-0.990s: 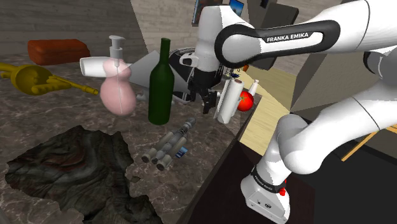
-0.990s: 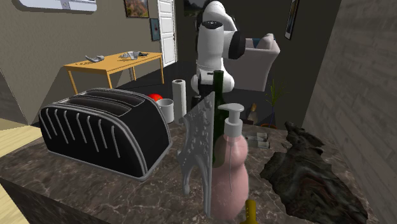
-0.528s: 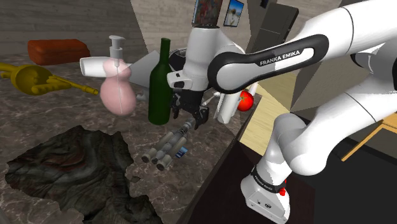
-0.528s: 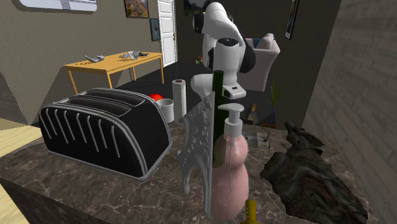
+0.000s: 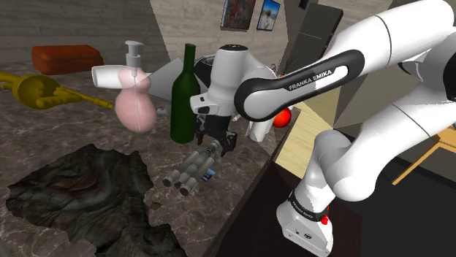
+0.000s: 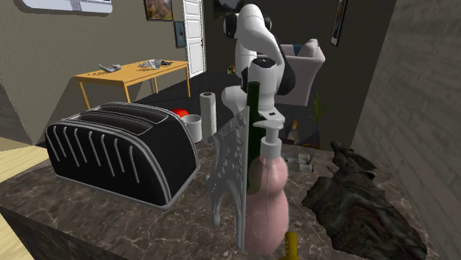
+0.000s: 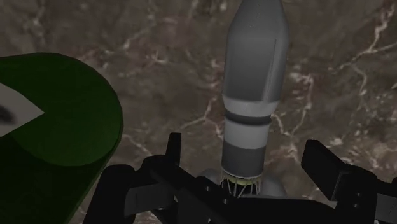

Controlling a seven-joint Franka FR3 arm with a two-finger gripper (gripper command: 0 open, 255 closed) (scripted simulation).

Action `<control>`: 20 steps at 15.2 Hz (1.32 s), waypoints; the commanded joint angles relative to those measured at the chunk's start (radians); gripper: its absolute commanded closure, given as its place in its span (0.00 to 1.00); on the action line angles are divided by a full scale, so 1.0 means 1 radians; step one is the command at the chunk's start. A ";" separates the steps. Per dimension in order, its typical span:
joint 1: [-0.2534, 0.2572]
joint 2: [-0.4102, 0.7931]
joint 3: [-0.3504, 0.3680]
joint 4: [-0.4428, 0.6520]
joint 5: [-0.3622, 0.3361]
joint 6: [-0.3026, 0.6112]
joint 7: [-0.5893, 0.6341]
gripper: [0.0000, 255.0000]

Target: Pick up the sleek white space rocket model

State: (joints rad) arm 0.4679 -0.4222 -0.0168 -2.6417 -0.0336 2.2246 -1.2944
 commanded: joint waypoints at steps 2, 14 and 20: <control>0.000 0.004 0.000 -0.002 0.000 0.007 0.000 1.00; 0.001 -0.029 0.001 0.030 0.001 -0.058 -0.001 1.00; 0.001 -0.066 0.001 0.085 0.003 -0.150 -0.003 1.00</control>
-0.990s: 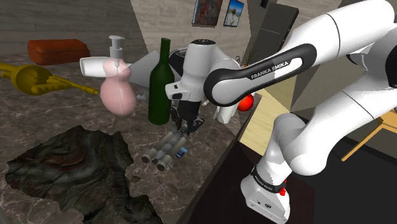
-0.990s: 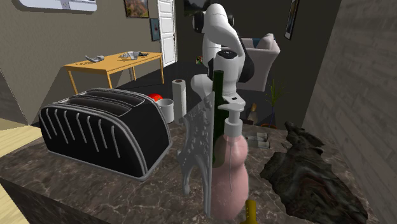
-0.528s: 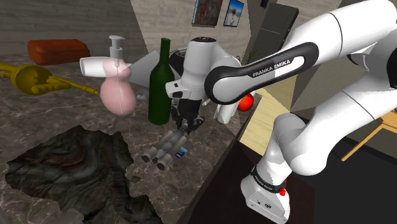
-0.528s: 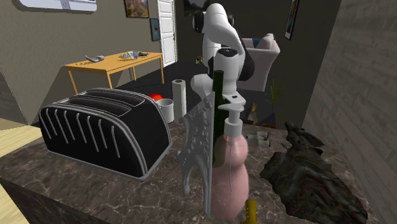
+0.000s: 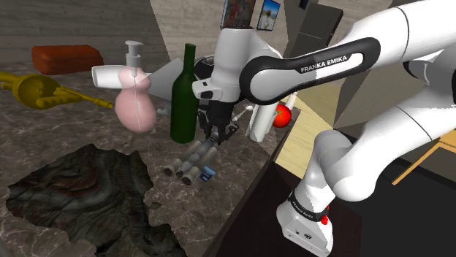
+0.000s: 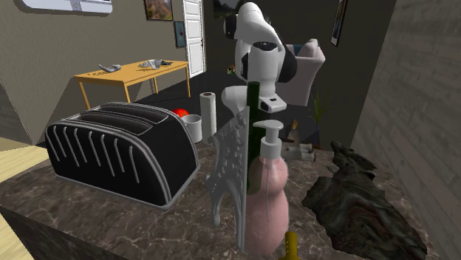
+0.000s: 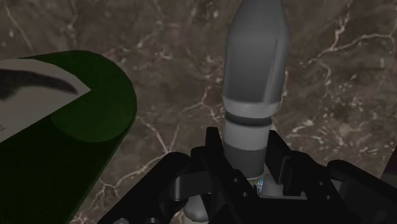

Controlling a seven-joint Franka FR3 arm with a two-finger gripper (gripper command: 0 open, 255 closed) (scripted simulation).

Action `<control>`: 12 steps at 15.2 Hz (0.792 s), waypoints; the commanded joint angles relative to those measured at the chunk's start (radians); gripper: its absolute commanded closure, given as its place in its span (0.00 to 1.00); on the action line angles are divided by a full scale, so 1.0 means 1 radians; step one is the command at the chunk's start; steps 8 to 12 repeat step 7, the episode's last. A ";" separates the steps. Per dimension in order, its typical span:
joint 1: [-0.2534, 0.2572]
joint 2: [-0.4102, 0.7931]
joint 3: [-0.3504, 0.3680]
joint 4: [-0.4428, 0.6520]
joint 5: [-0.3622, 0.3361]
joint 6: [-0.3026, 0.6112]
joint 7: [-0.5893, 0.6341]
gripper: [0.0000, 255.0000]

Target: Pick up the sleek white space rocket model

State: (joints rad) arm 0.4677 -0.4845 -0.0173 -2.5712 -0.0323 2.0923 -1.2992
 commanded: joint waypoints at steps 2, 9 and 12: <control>0.002 -0.013 0.002 0.035 0.002 -0.048 0.001 1.00; 0.002 -0.026 0.002 0.068 0.003 -0.094 0.000 1.00; 0.002 -0.026 0.002 0.068 0.003 -0.094 0.000 1.00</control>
